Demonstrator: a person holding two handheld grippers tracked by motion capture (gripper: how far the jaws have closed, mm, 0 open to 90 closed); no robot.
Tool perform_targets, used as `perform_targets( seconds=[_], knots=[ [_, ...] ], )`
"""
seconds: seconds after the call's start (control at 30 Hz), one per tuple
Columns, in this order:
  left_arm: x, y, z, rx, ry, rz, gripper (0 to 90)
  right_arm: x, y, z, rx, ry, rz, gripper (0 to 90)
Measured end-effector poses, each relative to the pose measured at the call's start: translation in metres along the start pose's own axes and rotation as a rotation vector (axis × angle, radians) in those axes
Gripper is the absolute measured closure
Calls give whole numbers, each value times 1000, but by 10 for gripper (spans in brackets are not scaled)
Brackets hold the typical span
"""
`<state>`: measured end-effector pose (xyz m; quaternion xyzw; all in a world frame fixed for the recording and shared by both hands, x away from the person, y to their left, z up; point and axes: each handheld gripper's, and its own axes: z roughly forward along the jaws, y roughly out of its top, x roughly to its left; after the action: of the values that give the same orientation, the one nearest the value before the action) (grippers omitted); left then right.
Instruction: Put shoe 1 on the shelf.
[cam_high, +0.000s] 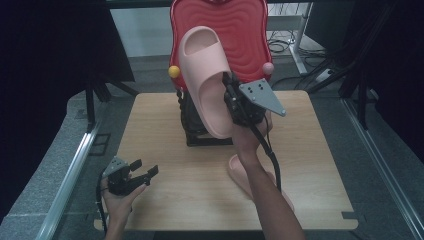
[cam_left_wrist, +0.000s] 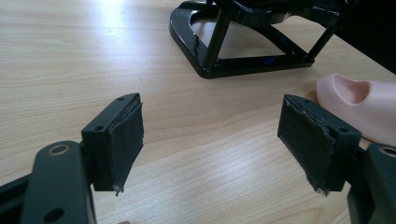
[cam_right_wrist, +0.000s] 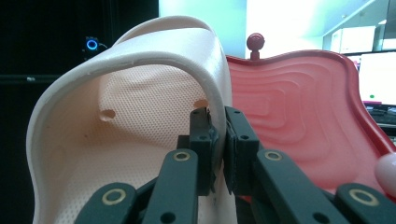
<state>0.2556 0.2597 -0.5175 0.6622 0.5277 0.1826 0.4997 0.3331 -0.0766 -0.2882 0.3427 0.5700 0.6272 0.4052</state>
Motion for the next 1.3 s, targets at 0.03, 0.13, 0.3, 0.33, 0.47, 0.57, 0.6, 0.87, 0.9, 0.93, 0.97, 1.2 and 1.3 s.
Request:
perform_targets(
  seconds=[0.03,0.13,0.3,0.33,0.47,0.57,0.6,0.87,0.9,0.93,0.97,1.2,1.3],
  knots=[
    [0,0,0,0,-2,1,226,1,1,2,-1,1,-1,831],
    [0,0,0,2,-2,2,226,2,6,10,-12,-3,-7,831],
    [-3,-1,3,12,-6,7,224,3,19,26,-7,-21,-4,831],
    [-3,-1,3,14,-7,9,223,3,21,30,-2,-25,-9,831],
    [-5,-2,5,17,-14,11,222,4,30,46,3,-35,-15,831],
    [-5,-3,7,19,-22,6,223,3,36,58,13,-44,-18,831],
    [-5,-3,7,19,-22,6,223,3,36,58,13,-44,-18,831],
    [-8,-4,11,31,-37,13,222,2,48,95,43,-78,-39,831],
    [-8,-4,11,32,-39,14,222,2,49,103,53,-83,-43,831],
    [-8,-4,11,33,-40,13,221,3,50,107,54,-88,-42,831],
    [-8,-4,11,33,-41,13,221,3,51,109,61,-88,-43,831],
    [-9,-5,12,40,-44,21,221,6,58,130,84,-120,-67,830],
    [-8,-6,13,42,-41,24,220,8,61,140,77,-128,-71,830]
  ],
)
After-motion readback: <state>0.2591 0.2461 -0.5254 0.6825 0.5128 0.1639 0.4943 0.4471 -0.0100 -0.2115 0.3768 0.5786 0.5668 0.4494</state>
